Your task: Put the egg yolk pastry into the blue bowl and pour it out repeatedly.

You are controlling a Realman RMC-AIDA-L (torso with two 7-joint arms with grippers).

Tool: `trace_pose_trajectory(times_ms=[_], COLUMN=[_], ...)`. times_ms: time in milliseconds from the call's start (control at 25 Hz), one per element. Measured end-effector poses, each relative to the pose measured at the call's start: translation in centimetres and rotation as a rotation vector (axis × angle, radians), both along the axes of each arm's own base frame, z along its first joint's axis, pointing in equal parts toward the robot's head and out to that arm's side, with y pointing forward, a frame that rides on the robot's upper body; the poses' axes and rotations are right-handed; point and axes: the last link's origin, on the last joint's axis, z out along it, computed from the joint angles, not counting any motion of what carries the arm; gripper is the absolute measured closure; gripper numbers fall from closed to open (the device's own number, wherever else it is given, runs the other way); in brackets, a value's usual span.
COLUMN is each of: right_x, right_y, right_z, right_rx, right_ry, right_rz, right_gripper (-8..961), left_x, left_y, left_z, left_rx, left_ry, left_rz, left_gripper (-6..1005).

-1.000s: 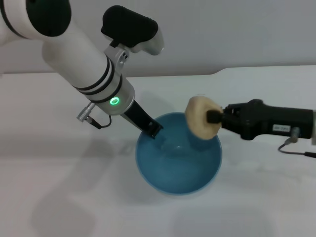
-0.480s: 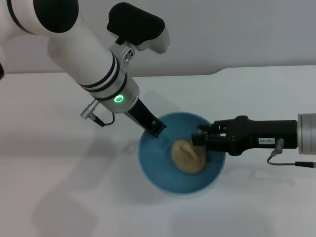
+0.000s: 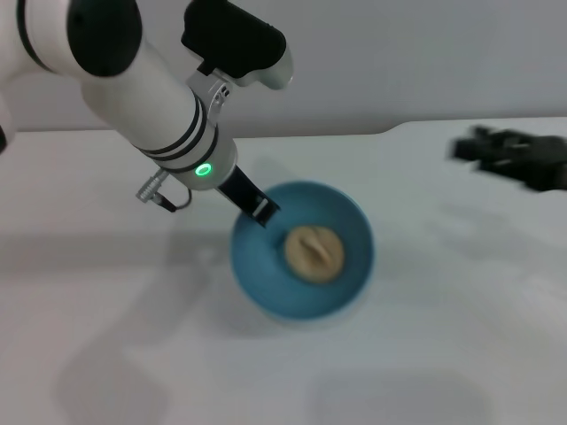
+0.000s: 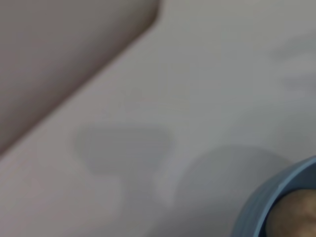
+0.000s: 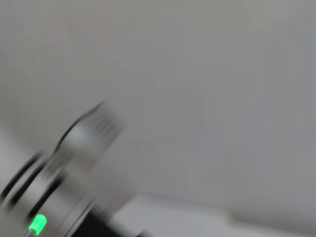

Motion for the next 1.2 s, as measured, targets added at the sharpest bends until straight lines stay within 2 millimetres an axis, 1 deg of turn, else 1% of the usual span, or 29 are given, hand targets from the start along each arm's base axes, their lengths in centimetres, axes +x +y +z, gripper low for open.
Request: trace_pose_trajectory(times_ms=[80,200,240,320,480,600,800,920,1040,1200], right_x=[2.0,5.3,5.9,7.7,10.0,10.8,11.1,11.2,11.3,11.4], right_y=[-0.8,-2.7,-3.1,-4.5,-6.6,-7.3,-7.6,-7.6,-7.6,-7.6], right_z=[1.5,3.0,3.1,3.1,2.7,2.2,2.1,2.0,1.9,1.9], right_rx=[0.084,0.197,0.214,0.256,0.323,0.345,0.347,0.350,0.350,0.353], right_ry=[0.039,0.090,0.101,0.132,0.139,0.148,0.147,0.142,0.141,0.140], right_rz=[-0.073,-0.178,-0.198,-0.260,-0.318,-0.345,-0.360,-0.365,-0.368,-0.374], right_gripper=[339,339,339,339,340,340,340,340,340,340], left_x=[-0.3,-0.3,-0.3,0.4,1.6,2.9,3.6,3.5,3.3,2.3], left_y=[0.5,0.9,0.9,1.0,0.7,0.3,0.2,0.3,0.6,0.6], left_z=[0.0,-0.1,-0.1,-0.2,-0.2,-0.5,-1.2,-1.3,-0.9,-0.1], left_rx=[0.053,0.104,0.104,0.136,0.217,0.252,0.278,0.312,0.369,0.484], left_ry=[0.030,0.053,0.053,0.069,0.098,0.072,-0.005,-0.071,-0.154,-0.278], left_rz=[-0.015,-0.044,-0.044,-0.081,-0.157,-0.228,-0.312,-0.362,-0.436,-0.539], left_gripper=[987,987,986,986,986,986,987,987,987,987])
